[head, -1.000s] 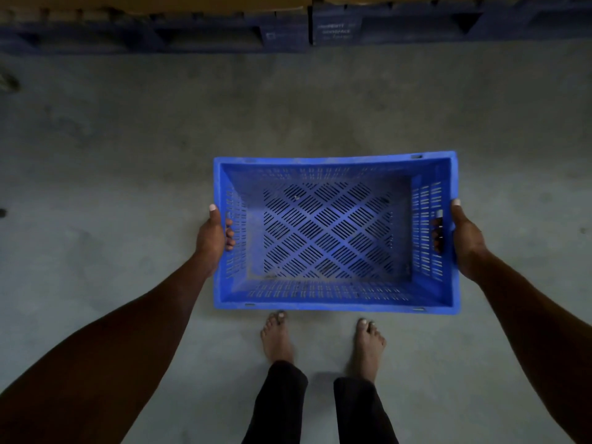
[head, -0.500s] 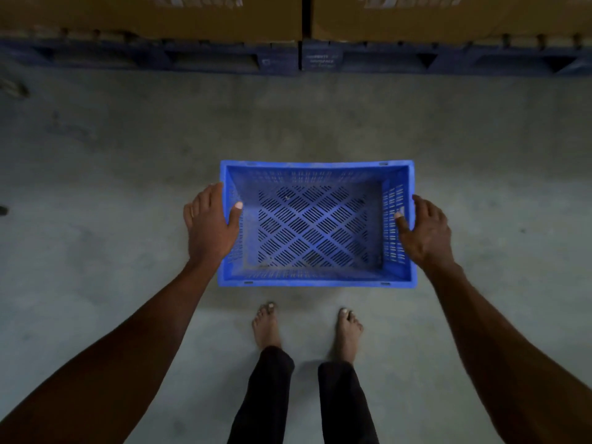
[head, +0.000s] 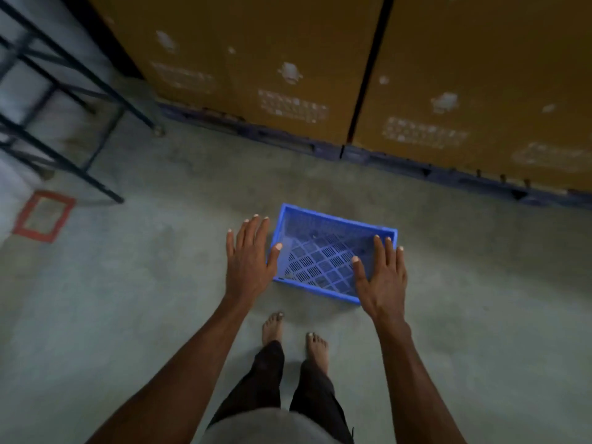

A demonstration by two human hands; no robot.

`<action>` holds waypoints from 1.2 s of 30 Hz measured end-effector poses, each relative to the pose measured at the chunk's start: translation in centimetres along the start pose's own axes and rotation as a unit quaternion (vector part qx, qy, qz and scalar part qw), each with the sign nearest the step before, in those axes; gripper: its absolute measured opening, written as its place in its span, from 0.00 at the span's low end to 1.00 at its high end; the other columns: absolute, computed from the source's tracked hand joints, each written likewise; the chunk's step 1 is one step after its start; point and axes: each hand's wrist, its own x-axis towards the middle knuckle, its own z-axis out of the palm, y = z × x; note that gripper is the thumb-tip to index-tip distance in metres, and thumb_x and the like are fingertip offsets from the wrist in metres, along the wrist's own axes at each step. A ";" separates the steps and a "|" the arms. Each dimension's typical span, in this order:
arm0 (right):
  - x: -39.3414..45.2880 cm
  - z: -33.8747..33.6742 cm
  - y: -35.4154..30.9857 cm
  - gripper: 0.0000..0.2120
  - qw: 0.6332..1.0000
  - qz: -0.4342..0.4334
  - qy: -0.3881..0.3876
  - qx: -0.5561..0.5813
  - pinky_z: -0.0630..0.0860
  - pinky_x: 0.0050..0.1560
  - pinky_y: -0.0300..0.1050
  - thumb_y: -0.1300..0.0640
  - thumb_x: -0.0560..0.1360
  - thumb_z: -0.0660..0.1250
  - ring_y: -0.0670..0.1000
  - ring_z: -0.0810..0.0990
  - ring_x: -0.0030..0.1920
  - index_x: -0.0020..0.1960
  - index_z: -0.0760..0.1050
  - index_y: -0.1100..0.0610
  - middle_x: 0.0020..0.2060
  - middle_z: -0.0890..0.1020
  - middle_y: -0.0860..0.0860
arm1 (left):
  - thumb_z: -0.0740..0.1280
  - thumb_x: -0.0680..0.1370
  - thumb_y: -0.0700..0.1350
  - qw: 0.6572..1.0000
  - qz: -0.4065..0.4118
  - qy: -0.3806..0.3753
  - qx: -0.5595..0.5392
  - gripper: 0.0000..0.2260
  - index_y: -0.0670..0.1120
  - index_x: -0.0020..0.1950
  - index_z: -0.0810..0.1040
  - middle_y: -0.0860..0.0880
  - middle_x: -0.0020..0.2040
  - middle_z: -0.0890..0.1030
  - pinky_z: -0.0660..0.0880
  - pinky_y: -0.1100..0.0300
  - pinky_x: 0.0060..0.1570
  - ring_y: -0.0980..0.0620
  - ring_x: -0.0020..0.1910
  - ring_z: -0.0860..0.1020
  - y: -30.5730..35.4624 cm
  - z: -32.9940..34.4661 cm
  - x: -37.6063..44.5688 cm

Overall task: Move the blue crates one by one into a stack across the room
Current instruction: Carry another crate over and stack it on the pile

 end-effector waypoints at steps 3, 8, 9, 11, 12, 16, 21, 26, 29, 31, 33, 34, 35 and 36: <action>-2.6 -2.7 -3.0 0.33 0.999 -0.038 0.001 0.033 0.55 0.77 0.59 0.39 0.80 0.58 0.59 0.52 0.80 0.80 0.59 0.54 0.79 0.61 0.55 | 0.57 0.81 0.55 0.998 -0.047 0.031 0.014 0.24 0.48 0.75 0.71 0.46 0.76 0.70 0.58 0.39 0.74 0.44 0.75 0.68 0.7 -4.6 -4.2; -6.7 -3.4 -7.0 0.37 0.984 -0.140 -0.080 0.077 0.53 0.77 0.56 0.34 0.77 0.55 0.54 0.48 0.81 0.80 0.58 0.53 0.80 0.58 0.51 | 0.56 0.81 0.60 0.985 -0.153 0.072 0.019 0.26 0.50 0.77 0.70 0.48 0.77 0.70 0.59 0.40 0.74 0.45 0.75 0.69 -0.7 -8.7 -12.5; -7.5 -3.1 -7.7 0.37 0.977 -0.167 -0.102 0.088 0.53 0.78 0.56 0.33 0.77 0.55 0.53 0.49 0.81 0.80 0.59 0.52 0.80 0.58 0.50 | 0.56 0.81 0.61 0.981 -0.174 0.083 0.015 0.27 0.50 0.77 0.69 0.48 0.77 0.69 0.59 0.40 0.74 0.45 0.75 0.68 -1.2 -9.5 -14.4; -9.1 -2.3 -9.3 0.37 0.962 -0.214 -0.138 0.102 0.54 0.78 0.57 0.33 0.77 0.55 0.55 0.52 0.80 0.79 0.61 0.53 0.79 0.61 0.52 | 0.56 0.82 0.62 0.969 -0.215 0.118 0.005 0.27 0.51 0.78 0.68 0.48 0.77 0.69 0.59 0.41 0.75 0.46 0.76 0.67 -2.4 -11.2 -18.2; -9.9 -1.8 -10.2 0.37 0.955 -0.230 -0.157 0.101 0.54 0.78 0.57 0.33 0.77 0.55 0.55 0.53 0.80 0.79 0.61 0.53 0.79 0.61 0.53 | 0.56 0.82 0.62 0.961 -0.238 0.137 0.000 0.27 0.51 0.78 0.68 0.49 0.77 0.68 0.58 0.41 0.75 0.47 0.76 0.66 -3.1 -12.2 -20.3; -14.0 0.0 -14.9 0.37 0.921 -0.315 -0.211 0.091 0.55 0.77 0.53 0.33 0.77 0.55 0.57 0.57 0.79 0.78 0.64 0.55 0.77 0.65 0.55 | 0.56 0.82 0.61 0.914 -0.350 0.204 -0.016 0.27 0.50 0.78 0.67 0.48 0.77 0.69 0.56 0.43 0.76 0.47 0.77 0.65 -6.3 -14.7 -30.0; -24.0 4.3 -22.5 0.33 0.838 -0.453 -0.296 0.068 0.55 0.77 0.52 0.34 0.78 0.58 0.55 0.56 0.79 0.77 0.66 0.51 0.78 0.64 0.53 | 0.53 0.82 0.57 0.814 -0.509 0.275 -0.042 0.25 0.50 0.77 0.69 0.48 0.76 0.70 0.57 0.42 0.75 0.46 0.76 0.66 -11.2 -15.7 -44.4; -40.0 10.7 -28.4 0.39 0.756 -0.544 -0.362 0.037 0.56 0.77 0.55 0.27 0.74 0.53 0.56 0.59 0.78 0.76 0.67 0.50 0.77 0.66 0.54 | 0.55 0.82 0.57 0.719 -0.621 0.311 -0.035 0.25 0.49 0.77 0.69 0.46 0.76 0.70 0.59 0.41 0.74 0.45 0.75 0.67 -15.7 -16.2 -61.3; -50.1 13.4 -30.8 0.32 0.688 -0.589 -0.425 0.007 0.55 0.78 0.57 0.32 0.78 0.55 0.52 0.54 0.79 0.77 0.64 0.47 0.79 0.63 0.50 | 0.55 0.81 0.56 0.651 -0.685 0.326 -0.025 0.25 0.49 0.77 0.68 0.45 0.76 0.69 0.60 0.41 0.74 0.44 0.75 0.67 -17.8 -16.9 -71.5; -56.3 14.9 -32.7 0.32 0.647 -0.610 -0.458 -0.008 0.54 0.78 0.59 0.33 0.78 0.57 0.51 0.52 0.80 0.78 0.63 0.45 0.79 0.60 0.48 | 0.54 0.81 0.56 0.614 -0.716 0.332 -0.023 0.25 0.49 0.77 0.68 0.46 0.76 0.69 0.60 0.42 0.74 0.45 0.75 0.66 -19.0 -17.3 -77.3; -61.7 16.3 -34.8 0.33 0.619 -0.622 -0.480 -0.013 0.54 0.78 0.60 0.34 0.78 0.58 0.51 0.52 0.80 0.78 0.62 0.46 0.79 0.60 0.48 | 0.53 0.81 0.57 0.578 -0.742 0.338 -0.026 0.26 0.50 0.77 0.68 0.46 0.77 0.68 0.58 0.43 0.75 0.47 0.76 0.65 -20.0 -17.8 -81.7; -64.4 17.1 -35.8 0.33 0.603 -0.630 -0.490 -0.014 0.55 0.77 0.61 0.34 0.78 0.58 0.51 0.52 0.80 0.78 0.62 0.45 0.79 0.60 0.47 | 0.53 0.81 0.58 0.560 -0.751 0.348 -0.024 0.26 0.50 0.77 0.68 0.47 0.77 0.68 0.58 0.43 0.75 0.47 0.77 0.65 -20.6 -18.2 -83.6; -66.9 18.0 -36.8 0.33 0.586 -0.638 -0.500 -0.016 0.56 0.77 0.61 0.34 0.77 0.58 0.51 0.52 0.80 0.78 0.61 0.45 0.79 0.60 0.47 | 0.54 0.81 0.58 0.543 -0.758 0.361 -0.018 0.26 0.50 0.77 0.68 0.47 0.77 0.68 0.57 0.44 0.76 0.48 0.77 0.64 -21.3 -18.5 -85.4; -69.5 19.0 -37.7 0.32 0.568 -0.645 -0.511 -0.019 0.56 0.77 0.61 0.34 0.77 0.58 0.50 0.51 0.80 0.78 0.61 0.44 0.79 0.60 0.47 | 0.54 0.82 0.58 0.528 -0.761 0.377 -0.013 0.25 0.50 0.77 0.69 0.47 0.77 0.68 0.58 0.44 0.76 0.48 0.77 0.64 -22.2 -18.9 -87.1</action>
